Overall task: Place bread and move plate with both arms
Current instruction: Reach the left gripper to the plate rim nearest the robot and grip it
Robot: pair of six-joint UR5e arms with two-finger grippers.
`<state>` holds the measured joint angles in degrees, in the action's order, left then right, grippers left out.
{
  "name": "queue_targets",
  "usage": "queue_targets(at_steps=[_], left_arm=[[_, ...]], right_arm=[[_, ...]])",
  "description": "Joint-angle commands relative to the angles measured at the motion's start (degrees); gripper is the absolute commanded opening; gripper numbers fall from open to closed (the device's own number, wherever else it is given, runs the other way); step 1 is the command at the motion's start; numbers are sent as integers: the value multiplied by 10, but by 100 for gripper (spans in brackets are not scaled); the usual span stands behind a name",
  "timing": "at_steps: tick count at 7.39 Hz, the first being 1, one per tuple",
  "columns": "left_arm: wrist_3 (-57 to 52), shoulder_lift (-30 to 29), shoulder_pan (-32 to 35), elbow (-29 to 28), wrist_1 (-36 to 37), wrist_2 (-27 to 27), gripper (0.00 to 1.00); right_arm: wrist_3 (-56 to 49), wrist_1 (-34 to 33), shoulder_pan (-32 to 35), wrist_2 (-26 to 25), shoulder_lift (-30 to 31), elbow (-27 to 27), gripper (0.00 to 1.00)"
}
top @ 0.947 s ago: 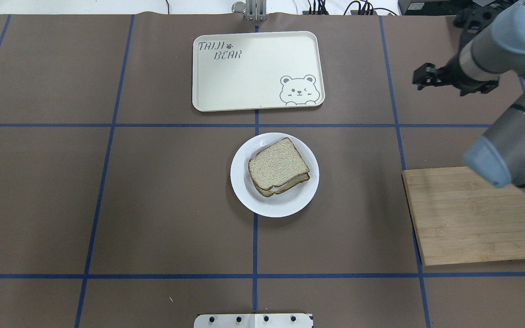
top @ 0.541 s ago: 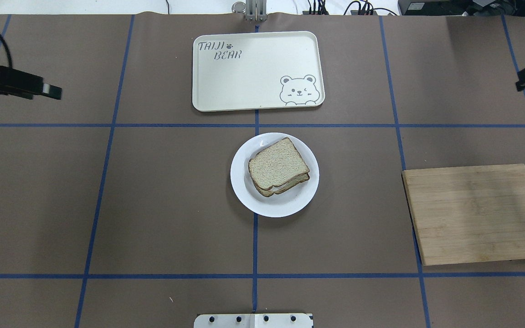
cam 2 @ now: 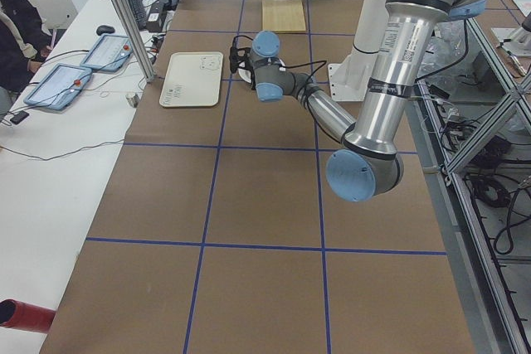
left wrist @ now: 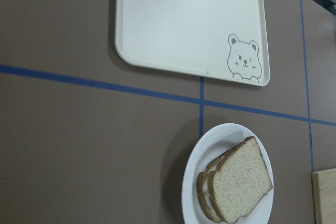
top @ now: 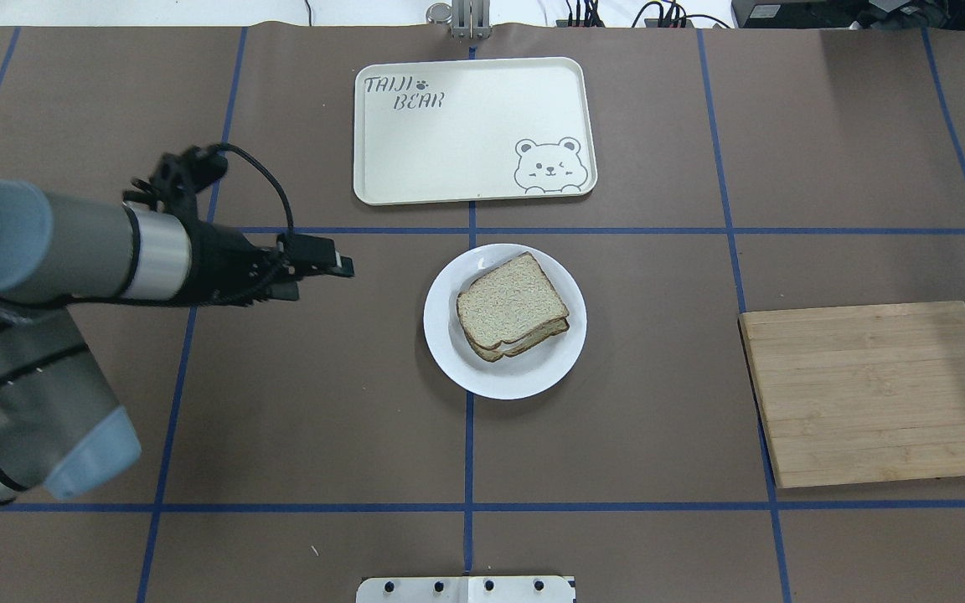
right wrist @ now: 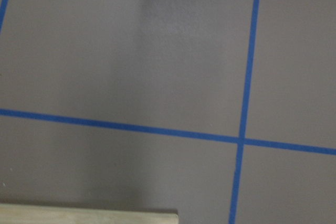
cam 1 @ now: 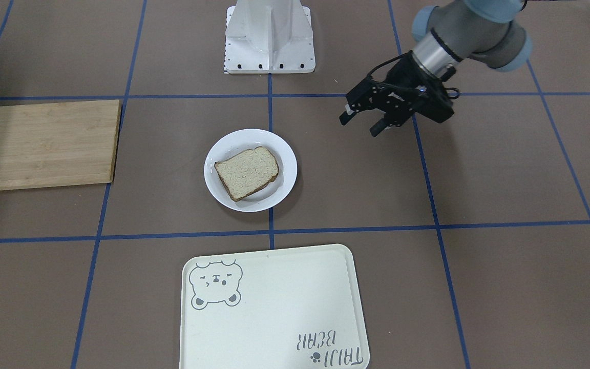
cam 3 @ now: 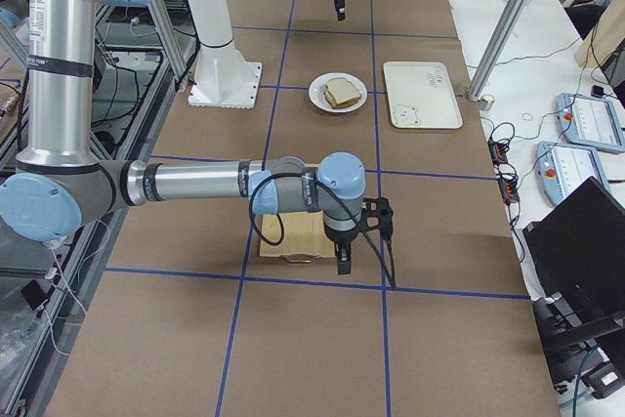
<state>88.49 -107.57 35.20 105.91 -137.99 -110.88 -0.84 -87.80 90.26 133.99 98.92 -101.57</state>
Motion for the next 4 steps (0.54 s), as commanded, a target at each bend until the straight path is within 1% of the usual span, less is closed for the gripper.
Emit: queue_targets(at_steps=[1,2,3,4], left_arm=[[50,-38,-93,-73,-59,106,97],[57,-59,-115,-123,-109,135,92],[91,-74,-126,-161,-165,142,77],[102,-84,-128,-182,-170,143,57]], right_arm=[[-7,1,13,-5,27,-3,100],[-7,0,13,-5,26,-3,100],[-6,0,13,-5,27,-3,100],[-6,0,13,-5,26,-4,100]])
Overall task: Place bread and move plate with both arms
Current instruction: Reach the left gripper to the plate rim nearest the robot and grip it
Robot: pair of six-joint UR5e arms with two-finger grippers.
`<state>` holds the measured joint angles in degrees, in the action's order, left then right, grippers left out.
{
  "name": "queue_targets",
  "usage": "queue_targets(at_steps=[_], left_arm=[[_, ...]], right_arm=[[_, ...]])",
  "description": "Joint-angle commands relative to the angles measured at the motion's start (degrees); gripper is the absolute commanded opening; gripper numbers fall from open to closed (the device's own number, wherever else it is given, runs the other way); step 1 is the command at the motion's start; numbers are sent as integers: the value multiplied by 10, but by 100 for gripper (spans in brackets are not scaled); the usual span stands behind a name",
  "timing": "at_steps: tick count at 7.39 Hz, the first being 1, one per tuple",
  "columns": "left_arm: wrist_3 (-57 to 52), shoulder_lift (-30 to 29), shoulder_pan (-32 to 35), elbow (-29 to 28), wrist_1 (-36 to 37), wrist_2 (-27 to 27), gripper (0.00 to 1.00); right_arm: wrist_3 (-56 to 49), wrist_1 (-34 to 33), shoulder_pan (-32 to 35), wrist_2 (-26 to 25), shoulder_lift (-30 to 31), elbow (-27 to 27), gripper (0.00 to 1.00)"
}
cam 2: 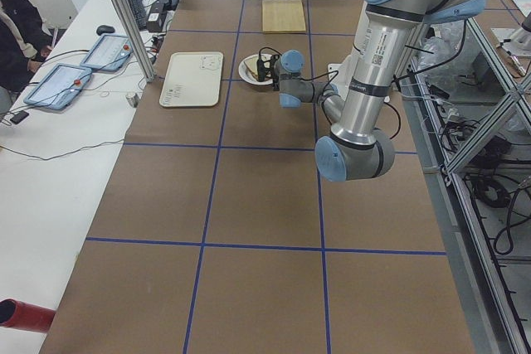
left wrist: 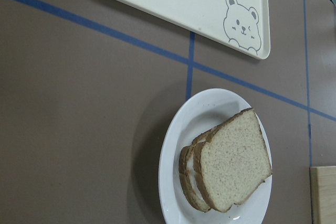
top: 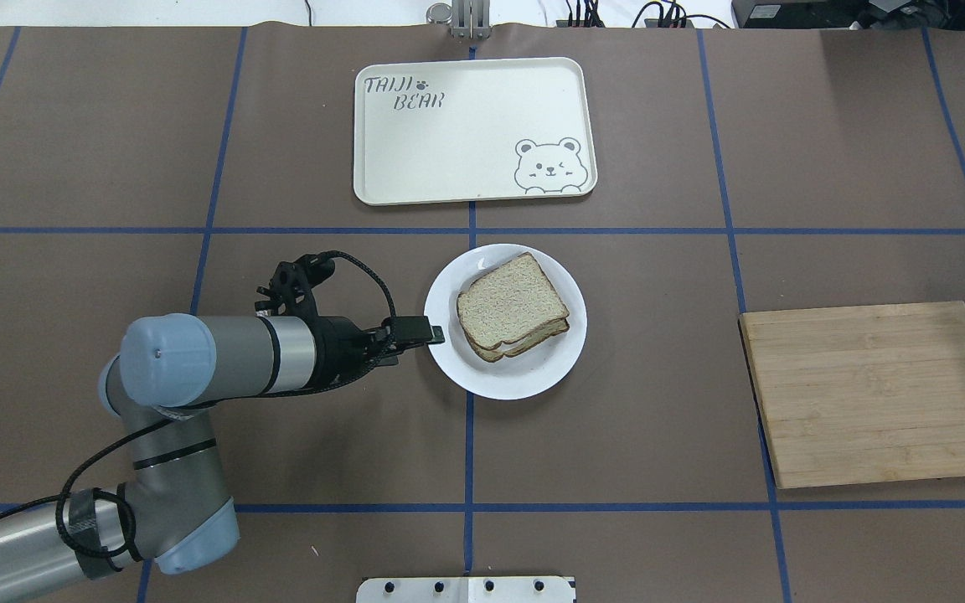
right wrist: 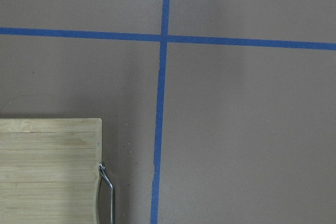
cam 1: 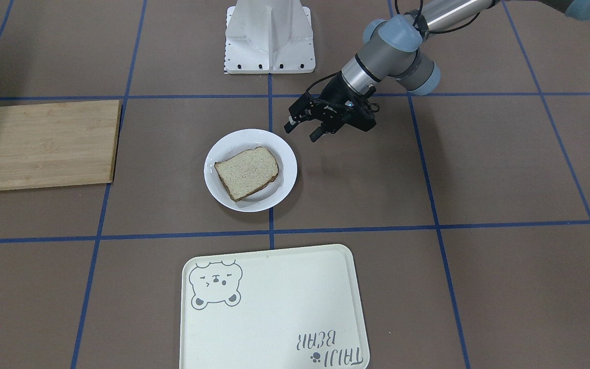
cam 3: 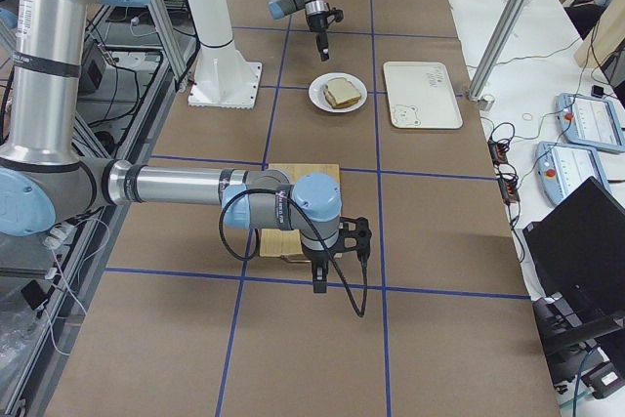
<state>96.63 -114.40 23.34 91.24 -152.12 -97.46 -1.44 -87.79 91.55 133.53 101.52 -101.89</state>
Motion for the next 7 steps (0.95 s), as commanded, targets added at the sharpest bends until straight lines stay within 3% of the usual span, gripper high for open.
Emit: queue_targets(at_steps=[1,7], left_arm=[[20,-18,-9,-40,-30,9,51],[21,-60,-9,-97,-29,35,48]], right_arm=[[1,0,0,0,0,0,100],[7,0,0,0,0,2,100]])
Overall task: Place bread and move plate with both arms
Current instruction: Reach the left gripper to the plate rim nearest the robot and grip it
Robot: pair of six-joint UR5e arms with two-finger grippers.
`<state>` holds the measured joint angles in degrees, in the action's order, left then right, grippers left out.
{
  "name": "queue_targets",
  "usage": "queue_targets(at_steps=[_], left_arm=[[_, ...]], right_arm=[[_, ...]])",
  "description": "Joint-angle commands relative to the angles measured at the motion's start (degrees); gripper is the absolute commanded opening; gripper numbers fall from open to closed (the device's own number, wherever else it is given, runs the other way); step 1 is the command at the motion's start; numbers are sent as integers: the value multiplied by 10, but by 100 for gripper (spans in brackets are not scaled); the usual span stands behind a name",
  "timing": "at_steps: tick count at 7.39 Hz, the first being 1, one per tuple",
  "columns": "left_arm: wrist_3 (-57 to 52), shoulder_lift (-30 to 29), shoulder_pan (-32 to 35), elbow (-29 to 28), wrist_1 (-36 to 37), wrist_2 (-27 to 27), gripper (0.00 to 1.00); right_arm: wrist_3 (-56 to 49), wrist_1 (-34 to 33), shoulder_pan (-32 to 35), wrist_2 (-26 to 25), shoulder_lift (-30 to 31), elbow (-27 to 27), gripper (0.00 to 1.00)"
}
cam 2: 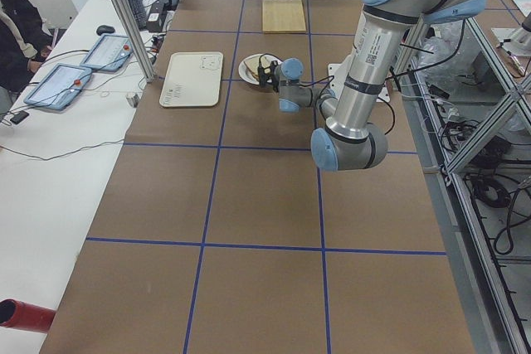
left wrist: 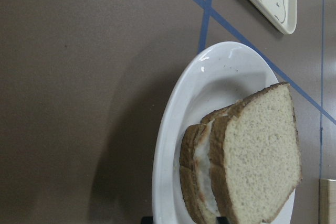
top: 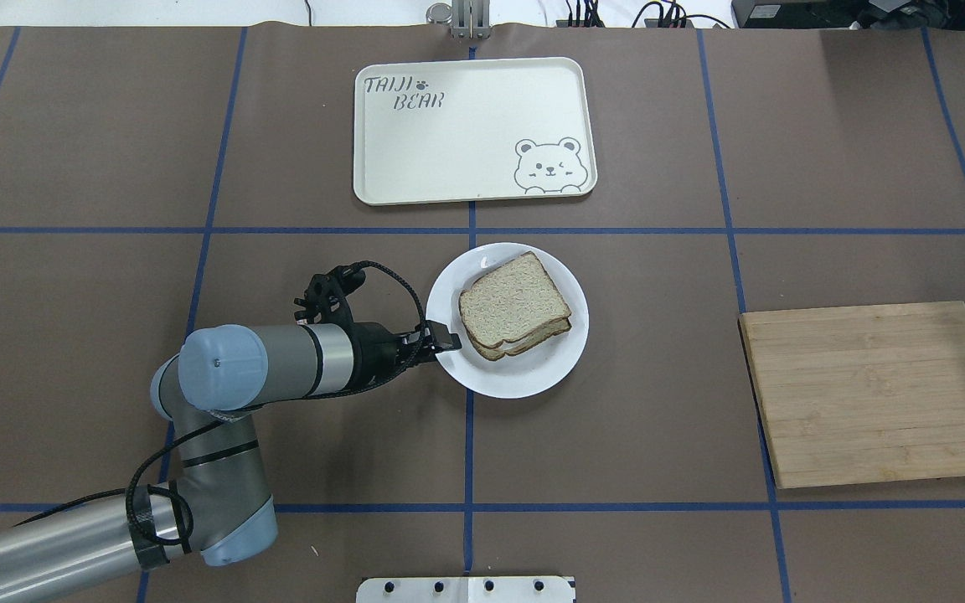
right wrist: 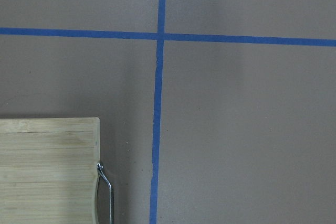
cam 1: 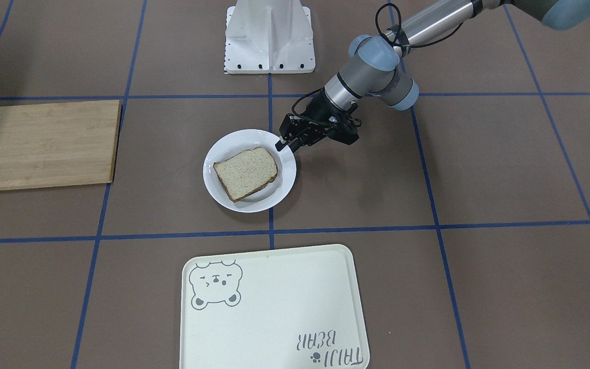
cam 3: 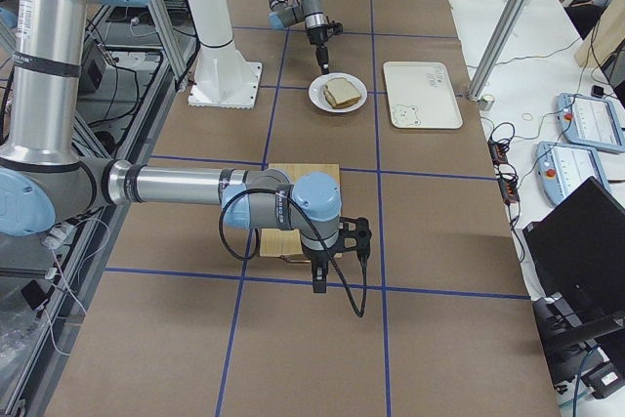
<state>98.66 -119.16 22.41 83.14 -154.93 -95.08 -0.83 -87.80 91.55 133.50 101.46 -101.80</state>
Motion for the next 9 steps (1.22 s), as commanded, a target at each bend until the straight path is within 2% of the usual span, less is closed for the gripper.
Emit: queue_targets(at_steps=[1,6,7,8,9], left_arm=[[1,-19,0,-23,-1,11,48],[3,-20,0,-35,-3,11,44],[6,-23,0,-35,-5,11,29],[7,-25,0,-35,-6,11,5],[7,-24,0,-35,-22,11,0]], right_arm=[[0,0,0,0,1,1,100],[1,0,-1,0,1,1,100],[2,0,-1,0,0,1,100],[2,0,-1,0,-2,1,100],[2,0,-1,0,-3,1,100]])
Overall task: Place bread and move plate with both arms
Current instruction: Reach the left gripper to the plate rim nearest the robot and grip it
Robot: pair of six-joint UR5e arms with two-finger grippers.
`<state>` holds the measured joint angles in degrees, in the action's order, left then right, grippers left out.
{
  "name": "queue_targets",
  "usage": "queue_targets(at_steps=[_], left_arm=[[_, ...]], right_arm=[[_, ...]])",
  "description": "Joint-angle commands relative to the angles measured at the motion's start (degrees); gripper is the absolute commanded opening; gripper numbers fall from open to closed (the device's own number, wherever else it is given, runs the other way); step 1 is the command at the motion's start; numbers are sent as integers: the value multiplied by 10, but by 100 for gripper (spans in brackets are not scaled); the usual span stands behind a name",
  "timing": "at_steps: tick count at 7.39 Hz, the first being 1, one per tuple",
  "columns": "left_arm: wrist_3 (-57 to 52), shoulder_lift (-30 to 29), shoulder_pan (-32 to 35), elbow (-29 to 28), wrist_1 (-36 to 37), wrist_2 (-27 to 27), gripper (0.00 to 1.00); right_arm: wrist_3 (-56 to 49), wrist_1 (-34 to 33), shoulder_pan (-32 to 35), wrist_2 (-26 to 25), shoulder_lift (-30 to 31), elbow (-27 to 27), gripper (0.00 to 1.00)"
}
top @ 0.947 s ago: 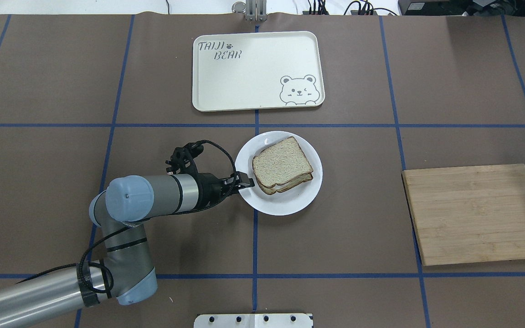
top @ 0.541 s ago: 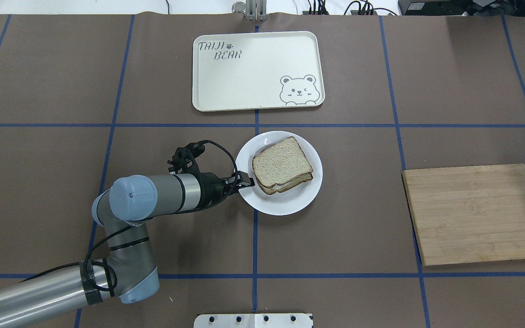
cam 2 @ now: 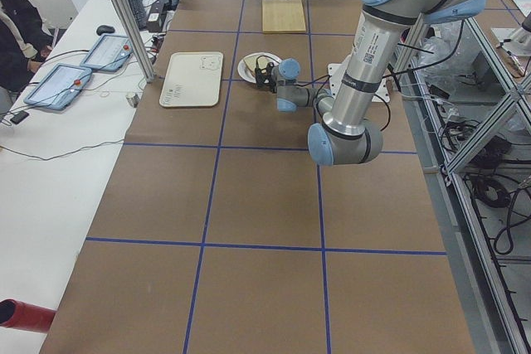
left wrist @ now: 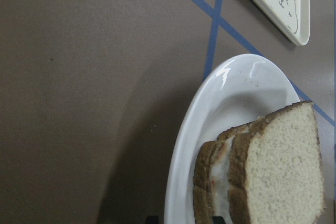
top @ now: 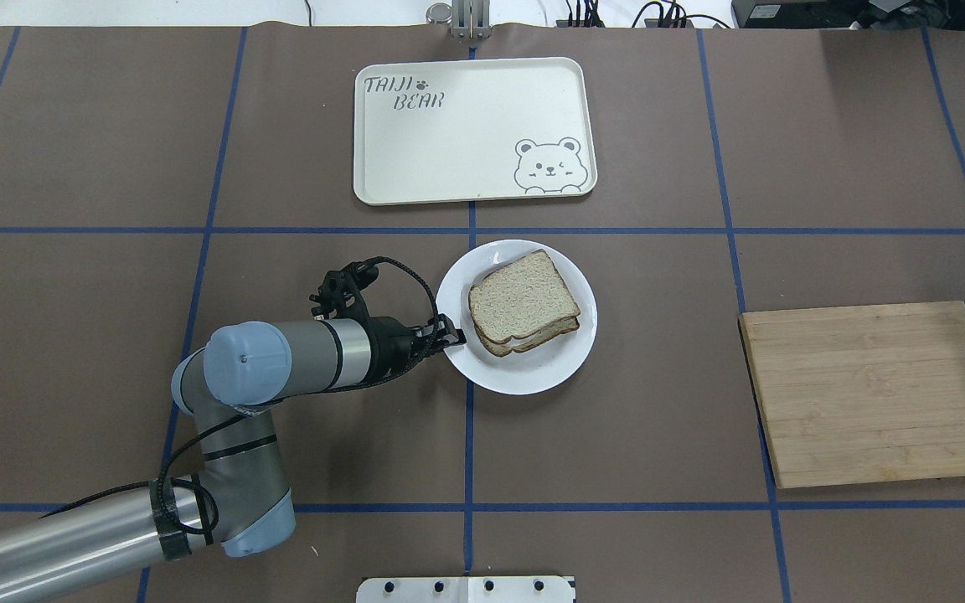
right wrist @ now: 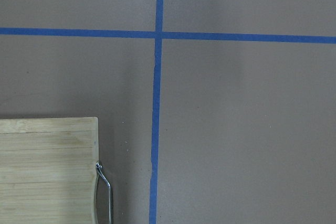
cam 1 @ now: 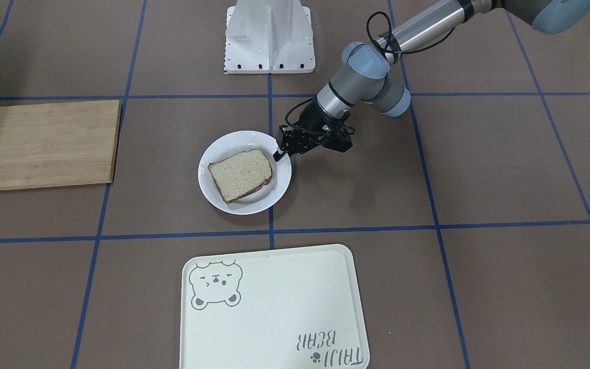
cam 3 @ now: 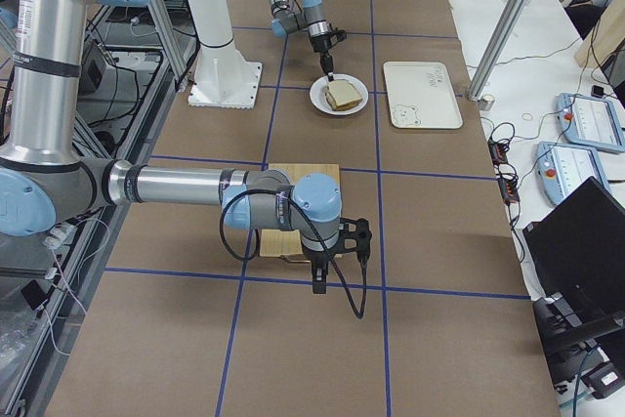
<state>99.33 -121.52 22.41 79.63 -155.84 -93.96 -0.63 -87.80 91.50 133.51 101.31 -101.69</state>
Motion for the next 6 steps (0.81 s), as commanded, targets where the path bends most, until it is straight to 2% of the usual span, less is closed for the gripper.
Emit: queue_targets(at_steps=[1,6], left_arm=[[5,0,0,0,-23,0,0],[115,-6,17,6,-132,0,0]], right_arm=[[0,0,0,0,-2,1,100],[0,0,1,1,-3,3,100]])
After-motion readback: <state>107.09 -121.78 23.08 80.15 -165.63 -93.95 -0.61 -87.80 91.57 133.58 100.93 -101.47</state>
